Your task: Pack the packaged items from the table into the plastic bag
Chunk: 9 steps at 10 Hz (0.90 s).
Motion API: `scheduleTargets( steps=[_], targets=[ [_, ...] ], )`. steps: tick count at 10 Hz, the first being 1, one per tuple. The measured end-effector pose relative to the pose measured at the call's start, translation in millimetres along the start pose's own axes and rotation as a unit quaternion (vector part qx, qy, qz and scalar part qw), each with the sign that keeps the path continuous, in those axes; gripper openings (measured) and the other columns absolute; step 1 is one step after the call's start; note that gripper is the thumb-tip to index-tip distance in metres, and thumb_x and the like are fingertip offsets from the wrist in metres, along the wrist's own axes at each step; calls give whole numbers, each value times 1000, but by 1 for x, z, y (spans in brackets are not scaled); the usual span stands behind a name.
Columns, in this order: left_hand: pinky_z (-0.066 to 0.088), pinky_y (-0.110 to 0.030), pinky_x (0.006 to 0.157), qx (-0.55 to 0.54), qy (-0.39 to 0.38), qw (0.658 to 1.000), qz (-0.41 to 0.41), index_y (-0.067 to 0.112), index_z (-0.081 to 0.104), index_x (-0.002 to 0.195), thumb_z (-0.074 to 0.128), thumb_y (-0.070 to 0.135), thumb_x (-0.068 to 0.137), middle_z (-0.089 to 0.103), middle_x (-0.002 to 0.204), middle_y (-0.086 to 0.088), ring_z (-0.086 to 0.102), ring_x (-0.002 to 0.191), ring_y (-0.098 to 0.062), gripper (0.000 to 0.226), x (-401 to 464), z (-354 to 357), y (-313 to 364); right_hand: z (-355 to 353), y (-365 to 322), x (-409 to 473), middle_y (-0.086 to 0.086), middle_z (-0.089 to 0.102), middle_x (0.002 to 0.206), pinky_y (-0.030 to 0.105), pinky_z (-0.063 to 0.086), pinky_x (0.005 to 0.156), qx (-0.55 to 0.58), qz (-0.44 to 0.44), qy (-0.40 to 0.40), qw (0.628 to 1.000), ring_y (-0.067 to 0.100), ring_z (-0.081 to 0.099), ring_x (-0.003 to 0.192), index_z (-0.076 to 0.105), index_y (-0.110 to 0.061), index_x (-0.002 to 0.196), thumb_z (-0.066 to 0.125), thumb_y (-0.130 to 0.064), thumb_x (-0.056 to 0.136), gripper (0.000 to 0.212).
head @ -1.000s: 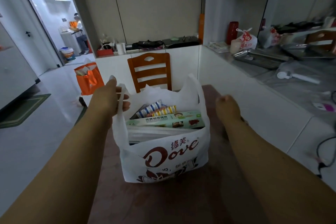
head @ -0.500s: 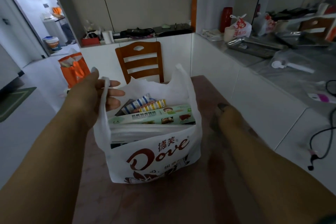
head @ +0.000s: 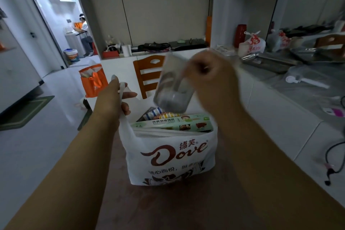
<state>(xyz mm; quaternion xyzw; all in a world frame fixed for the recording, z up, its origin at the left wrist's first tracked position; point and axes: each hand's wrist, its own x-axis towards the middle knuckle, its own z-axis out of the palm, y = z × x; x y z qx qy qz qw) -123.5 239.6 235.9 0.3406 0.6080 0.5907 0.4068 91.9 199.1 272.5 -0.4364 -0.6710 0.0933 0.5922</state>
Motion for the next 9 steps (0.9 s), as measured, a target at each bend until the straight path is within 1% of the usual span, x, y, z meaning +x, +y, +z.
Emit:
scheduleTargets(
  steps=[1, 2, 3, 4, 5, 6, 7, 8, 9],
  targets=[
    [44, -26, 56, -11, 6, 1000, -6, 19, 64, 108, 36, 59, 93, 73, 89, -5, 51, 59, -18, 51, -3, -5, 2, 47, 8, -10, -1, 60, 89, 26, 46, 65, -231, -170, -180, 941, 13, 52, 78, 68, -21, 92, 58, -18, 86, 13],
    [45, -27, 57, -14, 6, 1000, -7, 22, 64, 103, 36, 60, 92, 73, 86, -6, 53, 60, -19, 48, -4, -7, 1, 86, 33, -18, 6, 58, 109, 39, 53, 85, -351, -155, -364, 848, 23, 55, 96, 67, -17, 108, 60, -20, 85, 24],
    [47, -25, 56, -16, 5, 1000, -9, 28, 62, 91, 37, 60, 91, 73, 82, -6, 53, 57, -18, 41, -2, -8, -2, 103, 42, -27, 8, 52, 121, 48, 47, 92, -329, -125, -467, 811, 29, 49, 106, 59, -14, 113, 57, -23, 83, 32],
    [50, -27, 59, -6, 7, 1000, -15, 25, 61, 99, 37, 59, 92, 72, 83, -7, 56, 58, -18, 42, 2, -10, -1, 97, 41, -24, 0, 54, 117, 43, 46, 88, -274, -186, -467, 820, 23, 47, 102, 64, -18, 99, 61, -18, 78, 22],
    [55, -29, 67, 4, 9, 1000, -14, 24, 59, 102, 36, 57, 94, 71, 83, -7, 62, 66, -19, 41, 6, -8, 0, 85, 44, -19, -3, 58, 112, 27, 46, 87, -200, -149, -411, 877, 16, 52, 96, 69, -18, 92, 67, -7, 73, 22],
    [56, -32, 76, 17, 13, 1000, -13, 22, 59, 95, 36, 54, 95, 70, 84, -7, 64, 71, -20, 40, 5, -6, 1, 66, 53, -15, -3, 59, 97, 12, 39, 75, -170, -96, -298, 934, 9, 50, 82, 67, -15, 91, 67, -4, 77, 18],
    [54, -36, 82, 35, 8, 999, -9, 21, 57, 87, 37, 51, 96, 69, 84, -7, 65, 74, -21, 37, 5, -2, 2, 51, 64, -14, -9, 51, 87, 7, 31, 66, -139, -69, -207, 966, 6, 47, 74, 63, -15, 88, 65, -2, 76, 18],
    [51, -39, 89, 76, 15, 997, 14, 18, 55, 100, 36, 49, 97, 68, 87, -5, 65, 77, -21, 36, 3, 2, 5, 48, 74, -13, -12, 48, 89, 6, 30, 65, -152, -29, -201, 967, 4, 47, 73, 62, -20, 91, 64, -6, 78, 19],
    [49, -43, 95, 105, 34, 992, 53, 17, 52, 110, 38, 45, 98, 66, 101, -9, 66, 87, -25, 33, 2, 3, 0, 48, 80, -17, -11, 49, 93, 9, 34, 70, -147, 2, -205, 968, 7, 50, 80, 62, -20, 95, 63, -9, 81, 18]
  ],
)
